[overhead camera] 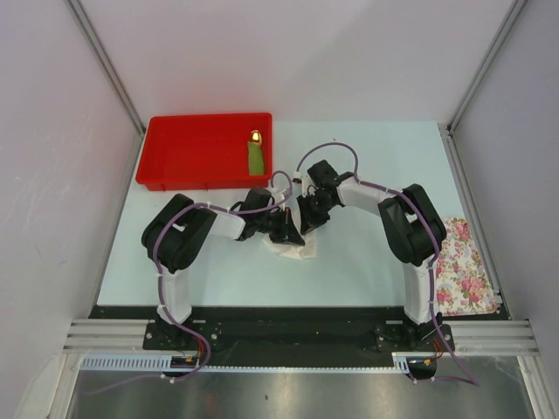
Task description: Place the utensils on the paper napkin and roll it up
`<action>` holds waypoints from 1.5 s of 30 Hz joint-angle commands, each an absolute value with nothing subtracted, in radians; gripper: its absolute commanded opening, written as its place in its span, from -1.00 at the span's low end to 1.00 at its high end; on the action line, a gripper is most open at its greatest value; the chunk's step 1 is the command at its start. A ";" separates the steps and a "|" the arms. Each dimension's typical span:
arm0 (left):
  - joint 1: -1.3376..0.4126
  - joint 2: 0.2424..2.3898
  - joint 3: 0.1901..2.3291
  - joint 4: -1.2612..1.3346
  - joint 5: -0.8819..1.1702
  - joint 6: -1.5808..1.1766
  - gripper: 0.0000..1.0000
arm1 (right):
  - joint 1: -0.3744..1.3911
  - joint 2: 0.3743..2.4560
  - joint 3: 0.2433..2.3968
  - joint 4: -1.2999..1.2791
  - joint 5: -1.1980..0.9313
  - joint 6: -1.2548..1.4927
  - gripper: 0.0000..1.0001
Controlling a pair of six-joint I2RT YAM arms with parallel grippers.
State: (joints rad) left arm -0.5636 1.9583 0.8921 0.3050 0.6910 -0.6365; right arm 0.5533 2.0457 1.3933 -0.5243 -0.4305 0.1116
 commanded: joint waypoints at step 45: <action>-0.416 1.996 0.928 0.201 0.811 -0.460 0.22 | 0.554 2.177 1.325 -0.466 -0.302 0.049 -1.00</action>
